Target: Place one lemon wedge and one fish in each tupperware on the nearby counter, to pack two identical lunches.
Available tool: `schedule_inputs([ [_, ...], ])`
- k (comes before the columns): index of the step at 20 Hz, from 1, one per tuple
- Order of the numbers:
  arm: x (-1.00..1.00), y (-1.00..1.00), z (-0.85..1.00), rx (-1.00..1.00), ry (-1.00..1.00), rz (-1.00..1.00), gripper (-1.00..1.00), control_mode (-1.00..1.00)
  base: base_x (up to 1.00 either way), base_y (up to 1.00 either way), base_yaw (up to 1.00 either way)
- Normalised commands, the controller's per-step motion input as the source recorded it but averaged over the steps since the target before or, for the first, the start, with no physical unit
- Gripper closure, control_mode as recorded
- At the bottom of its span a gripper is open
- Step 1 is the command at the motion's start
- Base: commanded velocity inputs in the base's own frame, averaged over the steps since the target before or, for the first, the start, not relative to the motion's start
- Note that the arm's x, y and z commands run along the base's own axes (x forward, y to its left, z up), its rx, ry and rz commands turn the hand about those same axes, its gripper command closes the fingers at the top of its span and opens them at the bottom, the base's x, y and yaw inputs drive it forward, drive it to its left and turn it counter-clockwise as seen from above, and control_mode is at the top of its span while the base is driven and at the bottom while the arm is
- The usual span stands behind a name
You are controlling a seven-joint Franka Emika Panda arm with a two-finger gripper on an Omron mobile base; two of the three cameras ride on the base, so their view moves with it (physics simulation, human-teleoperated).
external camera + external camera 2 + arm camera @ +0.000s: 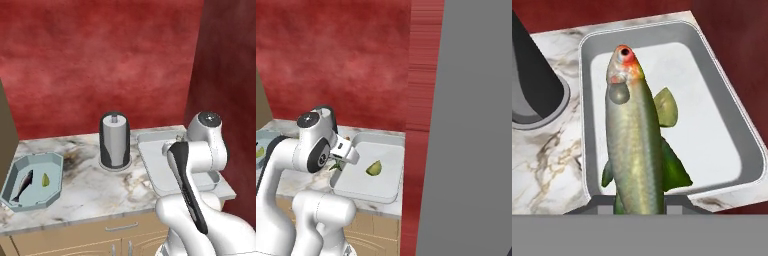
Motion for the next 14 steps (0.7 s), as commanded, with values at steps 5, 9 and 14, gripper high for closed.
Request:
schedule_inputs([
  [5, 0.30, 0.00, -0.50, 0.00, 0.00, 0.00, 1.00, -1.00, 0.00, 0.00, 0.00],
  [9, 0.31, 0.00, -0.46, 0.00, 0.00, 0.00, 1.00, -1.00, 0.00, 0.00, 0.00],
  [14, 0.30, 0.00, -0.46, 0.00, 0.00, 0.00, 1.00, -1.00, 0.00, 0.00, 0.00],
])
